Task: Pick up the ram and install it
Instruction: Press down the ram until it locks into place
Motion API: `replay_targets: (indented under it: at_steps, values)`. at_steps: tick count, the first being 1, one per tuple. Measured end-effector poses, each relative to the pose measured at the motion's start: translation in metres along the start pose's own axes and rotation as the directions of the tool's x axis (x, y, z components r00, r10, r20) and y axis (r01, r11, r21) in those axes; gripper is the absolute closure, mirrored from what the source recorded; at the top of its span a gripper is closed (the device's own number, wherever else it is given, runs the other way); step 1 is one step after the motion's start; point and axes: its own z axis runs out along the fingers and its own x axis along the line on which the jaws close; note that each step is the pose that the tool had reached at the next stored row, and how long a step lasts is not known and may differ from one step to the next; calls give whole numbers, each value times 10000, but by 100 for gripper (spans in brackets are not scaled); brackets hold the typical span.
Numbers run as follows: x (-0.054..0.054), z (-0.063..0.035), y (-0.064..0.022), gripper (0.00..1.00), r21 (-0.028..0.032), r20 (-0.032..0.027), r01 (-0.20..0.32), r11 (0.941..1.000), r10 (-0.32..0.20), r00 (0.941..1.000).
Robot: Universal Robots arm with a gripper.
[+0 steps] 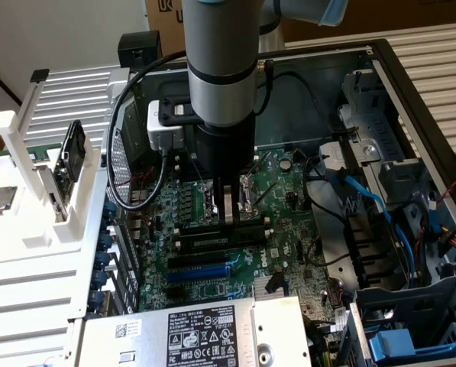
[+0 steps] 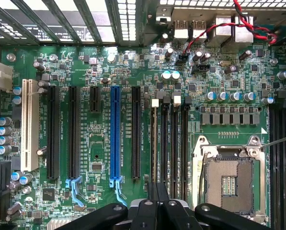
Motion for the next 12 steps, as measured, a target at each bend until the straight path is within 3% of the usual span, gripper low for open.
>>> replay_targets:
  at_steps: [12]
  values:
    - [1, 26, 0, 90, -5, -7, 0, 10000, 0, 10000]
